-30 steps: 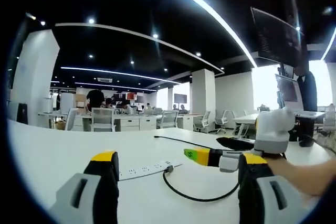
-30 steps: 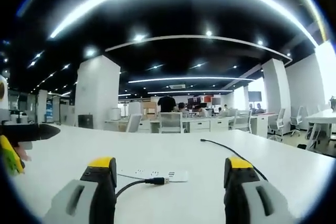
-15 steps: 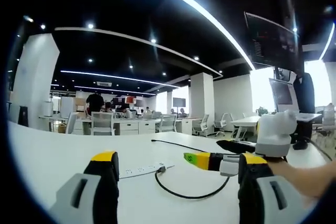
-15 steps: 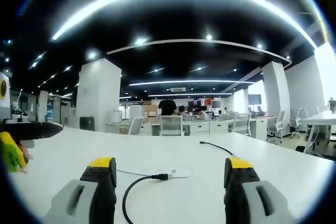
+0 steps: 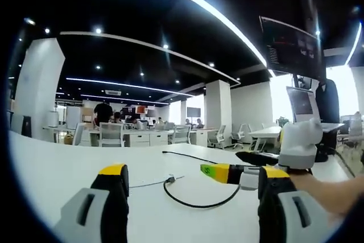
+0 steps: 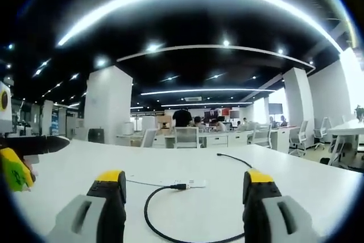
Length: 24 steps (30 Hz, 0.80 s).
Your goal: Locate the USB plug end of the data cable currently connected to the USB port on the desk. Grip the plug, withdraw it from the port, and place it onto the desktop.
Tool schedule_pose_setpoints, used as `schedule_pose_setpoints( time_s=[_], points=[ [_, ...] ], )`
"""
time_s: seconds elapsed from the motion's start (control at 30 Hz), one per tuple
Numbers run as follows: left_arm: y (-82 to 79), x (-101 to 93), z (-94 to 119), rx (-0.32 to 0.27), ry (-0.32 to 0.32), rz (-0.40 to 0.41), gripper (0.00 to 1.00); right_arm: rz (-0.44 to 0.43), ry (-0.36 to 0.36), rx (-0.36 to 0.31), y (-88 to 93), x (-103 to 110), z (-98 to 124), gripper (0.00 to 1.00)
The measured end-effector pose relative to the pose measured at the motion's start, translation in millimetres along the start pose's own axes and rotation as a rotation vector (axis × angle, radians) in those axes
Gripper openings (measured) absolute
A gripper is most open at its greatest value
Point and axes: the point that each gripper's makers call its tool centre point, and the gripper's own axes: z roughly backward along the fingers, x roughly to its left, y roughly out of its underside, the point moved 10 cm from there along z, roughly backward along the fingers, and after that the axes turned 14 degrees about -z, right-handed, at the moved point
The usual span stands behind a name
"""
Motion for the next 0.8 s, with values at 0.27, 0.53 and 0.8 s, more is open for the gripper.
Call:
schedule_pose_setpoints(
  time_s=[0.27, 0.53, 0.8],
  points=[
    [-7.1, -6.5, 12, -0.015, -0.011, -0.024, 0.94, 0.007, -0.013, -0.007, -3.0, 6, 12, 0.85],
    [-8.0, -9.2, 24, -0.031, -0.032, 0.006, 0.94, -0.009, -0.018, -0.025, -6.4, 11, 26, 0.85],
    [-1.0, -16.2, 34, -0.015, -0.023, 0.012, 0.94, -0.010, -0.018, -0.028, -4.1, 15, 36, 0.85]
  ],
)
